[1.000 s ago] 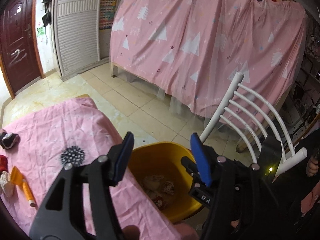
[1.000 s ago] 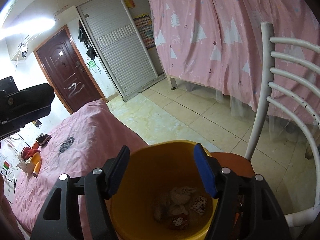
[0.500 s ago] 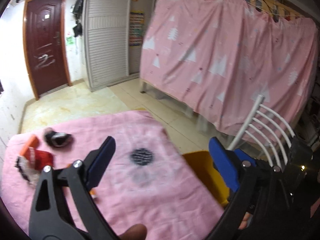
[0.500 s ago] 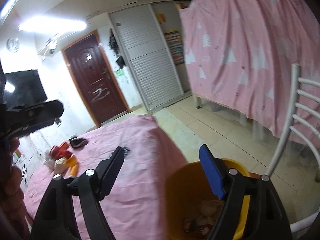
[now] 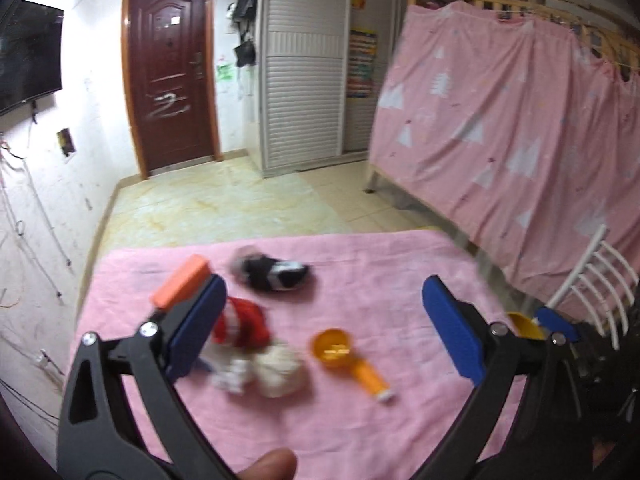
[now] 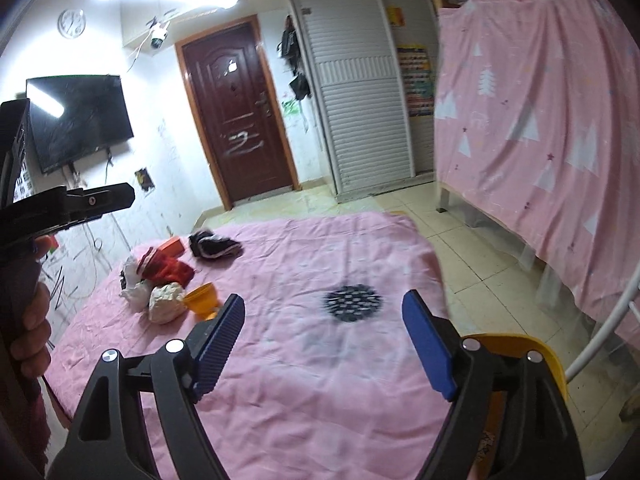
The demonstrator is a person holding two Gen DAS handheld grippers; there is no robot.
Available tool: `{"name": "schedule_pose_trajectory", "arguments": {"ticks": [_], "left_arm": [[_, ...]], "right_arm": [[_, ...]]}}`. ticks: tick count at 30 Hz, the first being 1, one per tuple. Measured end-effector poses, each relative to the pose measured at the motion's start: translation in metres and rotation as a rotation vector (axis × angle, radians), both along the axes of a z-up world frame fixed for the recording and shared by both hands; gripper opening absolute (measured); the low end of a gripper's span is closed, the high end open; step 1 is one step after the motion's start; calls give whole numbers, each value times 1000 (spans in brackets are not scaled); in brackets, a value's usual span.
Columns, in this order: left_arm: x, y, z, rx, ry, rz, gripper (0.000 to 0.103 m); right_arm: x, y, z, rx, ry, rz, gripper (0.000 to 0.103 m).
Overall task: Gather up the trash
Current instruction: 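Move back to the bed and grasp the black plastic bag with the left tool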
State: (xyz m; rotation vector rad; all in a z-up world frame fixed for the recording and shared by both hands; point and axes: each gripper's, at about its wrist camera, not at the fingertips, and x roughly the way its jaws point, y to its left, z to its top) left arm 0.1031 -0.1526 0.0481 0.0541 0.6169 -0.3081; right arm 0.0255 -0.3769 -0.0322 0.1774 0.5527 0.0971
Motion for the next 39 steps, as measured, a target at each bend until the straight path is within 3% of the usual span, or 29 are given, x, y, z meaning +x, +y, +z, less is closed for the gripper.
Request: {"name": "schedule_pose_trajectory", "arguments": {"ticks": [8,16,23,26,31,35,37,39], "left_arm": [[23,72,2,-24,14,89,96],[34,124,-16,6,59,167,96],[55,139,-55,40,213,198,96],[65,143,-69,15,282,193,96],[78,144,-85,-3,327,209,95],[85,145,-96,-34,371,205,73],[88,146,-101,-77,409,190,69],[88,145,-105,-123,432,174,57]], "right_arm": [[26,51,-6,-56,45,85,76],[49,97,-14,-86,81,156,76],[59,120,-30,-132,136,185,76],[59,121,-33,-144,146,188,76],[60,120,-37,-149,163,189,76],[59,120,-39,-150,169,195,76],[60,120,-40,-150,176,198,76],[60,120,-40,-146,176,197,76]]}}
